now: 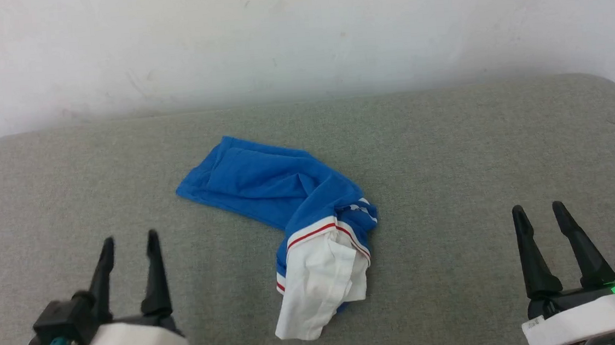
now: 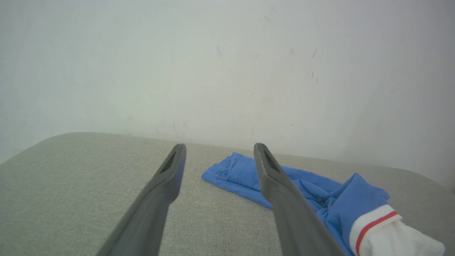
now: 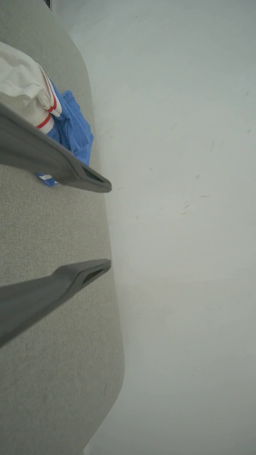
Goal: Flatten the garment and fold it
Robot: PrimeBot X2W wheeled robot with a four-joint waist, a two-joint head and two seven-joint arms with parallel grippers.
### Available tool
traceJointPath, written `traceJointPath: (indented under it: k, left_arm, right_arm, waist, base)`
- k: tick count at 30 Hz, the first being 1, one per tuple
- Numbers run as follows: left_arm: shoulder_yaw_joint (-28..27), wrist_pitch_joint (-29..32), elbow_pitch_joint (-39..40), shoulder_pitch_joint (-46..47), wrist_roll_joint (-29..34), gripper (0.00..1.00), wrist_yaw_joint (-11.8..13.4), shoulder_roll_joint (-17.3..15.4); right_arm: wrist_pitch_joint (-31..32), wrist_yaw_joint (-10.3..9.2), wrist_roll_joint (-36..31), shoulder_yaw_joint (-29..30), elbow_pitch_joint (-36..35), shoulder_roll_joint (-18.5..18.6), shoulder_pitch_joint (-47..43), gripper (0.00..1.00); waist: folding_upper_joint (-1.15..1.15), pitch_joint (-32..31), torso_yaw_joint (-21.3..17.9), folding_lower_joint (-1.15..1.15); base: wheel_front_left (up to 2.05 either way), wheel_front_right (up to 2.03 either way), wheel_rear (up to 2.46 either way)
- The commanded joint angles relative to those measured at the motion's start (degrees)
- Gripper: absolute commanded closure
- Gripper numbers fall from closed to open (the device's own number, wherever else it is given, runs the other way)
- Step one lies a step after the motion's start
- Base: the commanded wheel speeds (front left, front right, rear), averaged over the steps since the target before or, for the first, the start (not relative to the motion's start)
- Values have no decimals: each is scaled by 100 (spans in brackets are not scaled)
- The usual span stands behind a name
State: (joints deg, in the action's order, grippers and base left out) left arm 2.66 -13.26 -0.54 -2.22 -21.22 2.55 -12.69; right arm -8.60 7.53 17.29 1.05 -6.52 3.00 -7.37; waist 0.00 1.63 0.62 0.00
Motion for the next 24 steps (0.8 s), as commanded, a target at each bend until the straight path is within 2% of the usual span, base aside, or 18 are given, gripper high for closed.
traceJointPath:
  k: [1,4,8,15,19,24]
  left_arm:
    - [106,129,161,156,-12,0,-59,-2]
    - [435,510,417,307,37,0,-135,51]
    - [1034,1044,642,539,75,0,-271,280]
    - [2044,2028,358,850,-8,0,-571,640]
    - [2396,2491,-3,992,29,0,-653,665]
    - [2674,2799,-427,1246,365,0,-668,522]
  right_arm:
    - [10,-4,4,-1,-22,-13,-30,0]
    - [27,-4,-7,16,-29,-13,-30,0]
    - [53,-4,-14,16,-28,-13,-11,0]
    - [62,-4,32,-35,-16,-13,23,0]
    - [32,-4,85,-45,-4,-13,34,0]
    - [-19,-4,143,-48,39,-13,64,0]
  waist:
    - [0,4,15,0]
    - [0,-7,20,0]
    - [0,-22,-6,0]
    - [0,-12,-155,0]
    - [0,33,-262,0]
    - [0,81,-354,0]
  base:
    - [0,0,0]
    - [0,0,0]
    - [0,0,0]
    - [0,0,0]
    - [0,0,0]
    - [0,0,0]
